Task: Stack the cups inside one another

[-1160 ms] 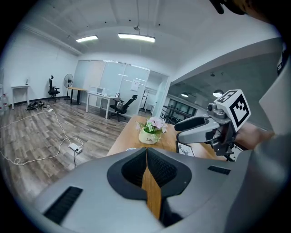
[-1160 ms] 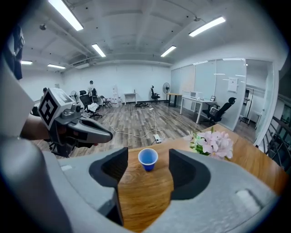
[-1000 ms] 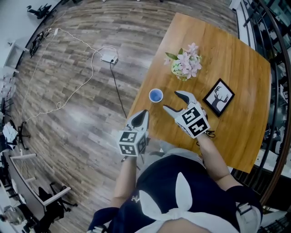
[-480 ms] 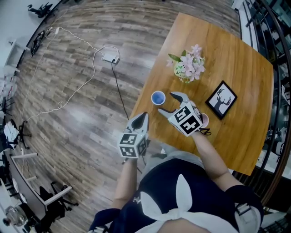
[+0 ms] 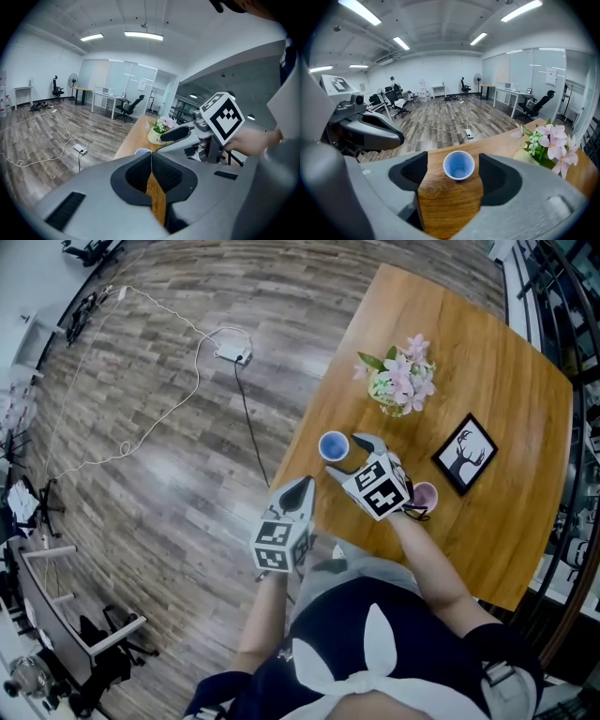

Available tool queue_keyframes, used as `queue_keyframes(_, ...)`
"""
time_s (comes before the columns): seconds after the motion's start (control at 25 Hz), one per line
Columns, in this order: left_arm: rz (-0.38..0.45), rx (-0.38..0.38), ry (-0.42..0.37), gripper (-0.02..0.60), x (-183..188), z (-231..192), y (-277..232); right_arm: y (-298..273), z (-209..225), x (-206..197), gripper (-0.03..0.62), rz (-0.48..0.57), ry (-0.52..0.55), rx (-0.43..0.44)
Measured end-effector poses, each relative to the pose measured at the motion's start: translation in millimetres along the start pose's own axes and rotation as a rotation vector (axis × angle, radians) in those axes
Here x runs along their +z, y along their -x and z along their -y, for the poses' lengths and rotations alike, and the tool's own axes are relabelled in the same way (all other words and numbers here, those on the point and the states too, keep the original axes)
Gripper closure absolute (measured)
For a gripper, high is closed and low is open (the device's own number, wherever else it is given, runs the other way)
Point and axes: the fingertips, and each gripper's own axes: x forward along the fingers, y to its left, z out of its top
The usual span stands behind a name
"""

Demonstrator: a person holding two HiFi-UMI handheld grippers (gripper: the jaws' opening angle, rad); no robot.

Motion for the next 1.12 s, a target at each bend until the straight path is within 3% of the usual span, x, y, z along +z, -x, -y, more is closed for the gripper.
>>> queue_keyframes(0.72, -0.056, 0.036, 0.043, 0.561, -25, -18, -11, -52, 18, -25, 0.255, -0.095, 0.044, -0.036)
queue_keyframes(1.12, -0.089, 0.016, 0.052, 0.561, -33, -12, -11, -64, 15, -36, 0.267, -0.127, 0.05, -0.019)
